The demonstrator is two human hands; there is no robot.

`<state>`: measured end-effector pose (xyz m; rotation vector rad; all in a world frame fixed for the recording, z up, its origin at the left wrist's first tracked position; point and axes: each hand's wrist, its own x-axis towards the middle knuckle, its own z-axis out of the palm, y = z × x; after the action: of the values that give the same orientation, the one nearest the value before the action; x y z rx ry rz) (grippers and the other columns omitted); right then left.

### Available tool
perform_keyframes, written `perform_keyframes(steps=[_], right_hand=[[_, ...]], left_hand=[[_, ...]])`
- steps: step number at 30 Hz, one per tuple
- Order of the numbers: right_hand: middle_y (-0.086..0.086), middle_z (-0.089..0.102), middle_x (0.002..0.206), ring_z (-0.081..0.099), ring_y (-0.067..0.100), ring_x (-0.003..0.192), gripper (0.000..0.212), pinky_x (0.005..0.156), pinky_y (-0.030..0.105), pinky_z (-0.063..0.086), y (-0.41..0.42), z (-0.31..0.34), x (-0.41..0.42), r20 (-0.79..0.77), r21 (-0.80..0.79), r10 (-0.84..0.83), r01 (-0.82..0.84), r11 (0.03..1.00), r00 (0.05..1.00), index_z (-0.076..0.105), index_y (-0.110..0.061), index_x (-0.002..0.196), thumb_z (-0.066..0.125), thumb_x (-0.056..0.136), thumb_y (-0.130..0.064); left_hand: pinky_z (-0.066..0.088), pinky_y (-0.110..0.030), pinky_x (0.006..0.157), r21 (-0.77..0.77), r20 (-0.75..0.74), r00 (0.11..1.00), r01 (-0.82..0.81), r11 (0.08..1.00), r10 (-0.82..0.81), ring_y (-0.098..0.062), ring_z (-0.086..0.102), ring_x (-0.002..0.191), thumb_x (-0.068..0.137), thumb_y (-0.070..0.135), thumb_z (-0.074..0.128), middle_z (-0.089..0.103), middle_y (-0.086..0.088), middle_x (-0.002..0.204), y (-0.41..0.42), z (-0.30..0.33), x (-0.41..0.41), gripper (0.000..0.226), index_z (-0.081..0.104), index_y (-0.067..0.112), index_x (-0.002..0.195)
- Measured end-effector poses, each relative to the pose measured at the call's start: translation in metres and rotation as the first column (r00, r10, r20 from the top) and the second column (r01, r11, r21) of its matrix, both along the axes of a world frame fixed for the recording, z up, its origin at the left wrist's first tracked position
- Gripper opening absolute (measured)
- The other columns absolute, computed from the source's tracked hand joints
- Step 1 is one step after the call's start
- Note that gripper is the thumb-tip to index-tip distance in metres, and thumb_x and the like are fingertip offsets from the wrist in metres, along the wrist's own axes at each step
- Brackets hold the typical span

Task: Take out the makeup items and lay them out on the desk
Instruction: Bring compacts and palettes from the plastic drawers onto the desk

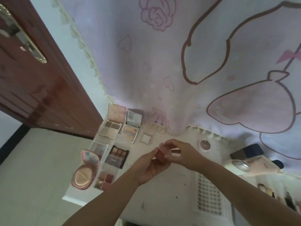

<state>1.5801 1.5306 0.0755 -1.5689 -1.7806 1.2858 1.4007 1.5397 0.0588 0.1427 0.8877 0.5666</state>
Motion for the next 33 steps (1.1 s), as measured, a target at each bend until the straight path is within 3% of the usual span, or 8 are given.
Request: perform_keyframes(steps=[3,5,10,13,17,22,28,33], right_hand=[[-0.012,0.071,0.099,0.066,0.003,0.095,0.015,0.086,0.019,0.052,0.015,0.008,-0.001,-0.091,-0.143,-0.047,0.033,0.989,0.995,0.068,-0.033,0.1,0.061,0.087,-0.039],[-0.001,0.074,0.091,0.07,0.012,0.087,0.019,0.083,0.027,0.057,0.028,0.008,-0.001,-0.136,-0.215,-0.133,0.102,0.971,0.982,0.07,-0.022,0.092,0.052,0.096,-0.026],[-0.002,0.07,0.079,0.067,0.009,0.071,0.023,0.067,0.018,0.055,0.058,-0.003,-0.006,0.069,-0.128,-0.174,0.181,0.975,0.982,0.065,-0.015,0.085,0.046,0.098,-0.016],[0.002,0.068,0.079,0.064,0.013,0.071,0.024,0.06,0.009,0.049,0.078,-0.009,-0.012,0.167,-0.042,-0.16,0.169,0.985,0.973,0.067,-0.004,0.089,0.046,0.097,-0.013],[0.011,0.069,0.086,0.065,0.023,0.08,0.029,0.076,0.03,0.05,0.102,-0.015,-0.014,0.33,0.001,-0.071,0.074,0.997,0.941,0.065,0.001,0.087,0.043,0.098,-0.015],[0.014,0.068,0.094,0.063,0.029,0.088,0.028,0.078,0.037,0.049,0.11,-0.024,-0.012,0.449,0.031,-0.008,-0.006,0.999,0.894,0.064,-0.001,0.095,0.041,0.098,-0.017],[0.01,0.061,0.108,0.057,0.025,0.099,0.026,0.087,0.034,0.044,0.085,-0.01,0.021,0.467,0.024,0.077,-0.1,0.995,0.881,0.057,-0.004,0.114,0.044,0.097,-0.019],[-0.001,0.058,0.13,0.056,0.018,0.112,0.033,0.088,0.021,0.038,0.049,0.0,0.087,0.668,-0.027,-0.008,0.034,0.999,0.745,0.058,-0.021,0.126,0.04,0.098,-0.018]], left_hand=[[0.058,-0.04,0.066,-0.121,0.045,0.997,-0.054,0.991,0.06,-0.039,0.068,0.088,0.098,0.022,0.047,0.063,-0.032,0.107,0.0,0.0,-0.014,0.037,0.053,-0.008,0.119],[0.059,-0.043,0.064,-0.172,0.065,0.995,-0.061,0.983,0.073,-0.043,0.067,0.09,0.099,0.021,0.045,0.06,-0.036,0.111,-0.001,-0.001,-0.018,0.039,0.05,-0.01,0.121],[0.054,-0.049,0.081,-0.201,-0.11,0.965,-0.257,0.945,0.239,-0.042,0.058,0.099,0.1,0.015,0.042,0.057,-0.033,0.113,0.009,-0.006,-0.002,0.03,0.048,-0.009,0.117],[0.046,-0.048,0.091,-0.185,-0.226,0.929,-0.337,0.923,0.294,-0.037,0.057,0.085,0.1,0.011,0.04,0.058,-0.027,0.096,0.021,-0.008,0.009,0.021,0.048,-0.006,0.11],[0.045,-0.046,0.09,-0.204,-0.305,0.9,-0.381,0.902,0.311,-0.035,0.054,0.077,0.099,0.007,0.04,0.054,-0.025,0.089,0.032,-0.009,0.017,0.014,0.046,-0.002,0.09],[0.045,-0.044,0.092,-0.195,-0.301,0.889,-0.412,0.89,0.346,-0.036,0.054,0.08,0.097,0.006,0.042,0.054,-0.026,0.089,0.036,-0.012,0.019,0.016,0.048,-0.002,0.086],[0.045,-0.045,0.089,-0.176,-0.312,0.91,-0.338,0.925,0.273,-0.033,0.053,0.075,0.098,0.008,0.04,0.054,-0.023,0.086,0.028,-0.019,0.021,0.018,0.049,-0.003,0.087],[0.048,-0.043,0.085,-0.144,-0.31,0.951,-0.026,0.989,-0.02,-0.027,0.057,0.085,0.098,0.011,0.042,0.059,-0.017,0.094,0.008,-0.021,0.058,0.019,0.057,0.0,0.098]])
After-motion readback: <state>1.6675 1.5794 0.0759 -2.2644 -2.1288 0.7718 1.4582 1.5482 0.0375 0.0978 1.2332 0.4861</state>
